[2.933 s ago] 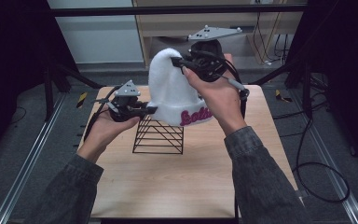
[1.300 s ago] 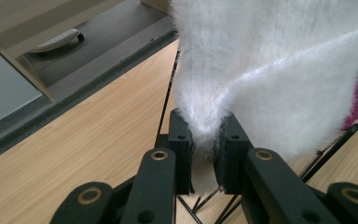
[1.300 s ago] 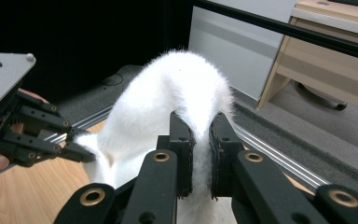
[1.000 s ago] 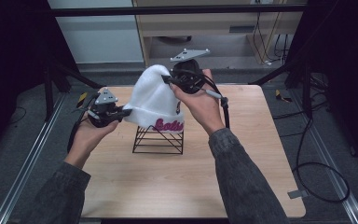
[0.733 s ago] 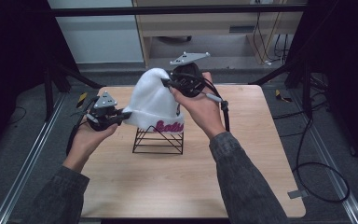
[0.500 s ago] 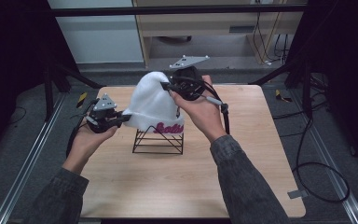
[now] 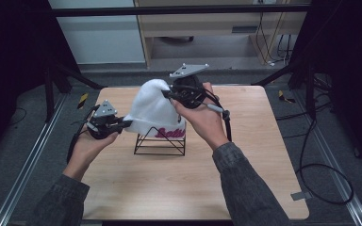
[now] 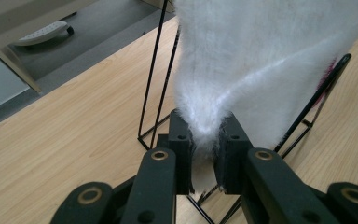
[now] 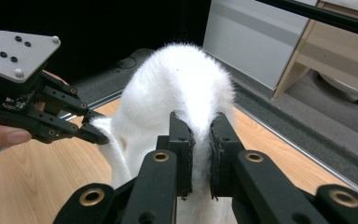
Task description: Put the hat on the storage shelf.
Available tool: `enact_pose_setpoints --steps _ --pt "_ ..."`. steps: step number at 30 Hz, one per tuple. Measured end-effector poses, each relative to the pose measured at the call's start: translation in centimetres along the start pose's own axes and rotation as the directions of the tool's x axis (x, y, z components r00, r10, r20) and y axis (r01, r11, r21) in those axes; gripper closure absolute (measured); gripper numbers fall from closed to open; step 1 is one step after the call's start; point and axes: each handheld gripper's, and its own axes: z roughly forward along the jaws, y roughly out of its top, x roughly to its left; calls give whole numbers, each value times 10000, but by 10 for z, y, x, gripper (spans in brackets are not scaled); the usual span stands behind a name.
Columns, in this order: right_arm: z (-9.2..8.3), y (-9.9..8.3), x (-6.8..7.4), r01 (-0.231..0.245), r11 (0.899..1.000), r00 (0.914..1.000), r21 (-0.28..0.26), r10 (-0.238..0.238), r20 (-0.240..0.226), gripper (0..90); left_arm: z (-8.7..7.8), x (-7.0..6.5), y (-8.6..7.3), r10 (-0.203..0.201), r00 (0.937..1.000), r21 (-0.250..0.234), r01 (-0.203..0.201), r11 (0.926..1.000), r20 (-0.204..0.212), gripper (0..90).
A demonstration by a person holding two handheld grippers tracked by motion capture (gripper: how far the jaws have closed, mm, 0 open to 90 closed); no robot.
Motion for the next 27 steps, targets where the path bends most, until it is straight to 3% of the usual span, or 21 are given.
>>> enact_pose_setpoints --steps 19,27 --pt "6 -6 12 177 9991 9998 387 -172 -127 823 1 1 -15 -170 9998 26 170 9999 95 784" --pt "12 -11 14 208 9970 9997 748 -197 -153 822 10 0 -21 -100 9998 304 94 9995 190 784"
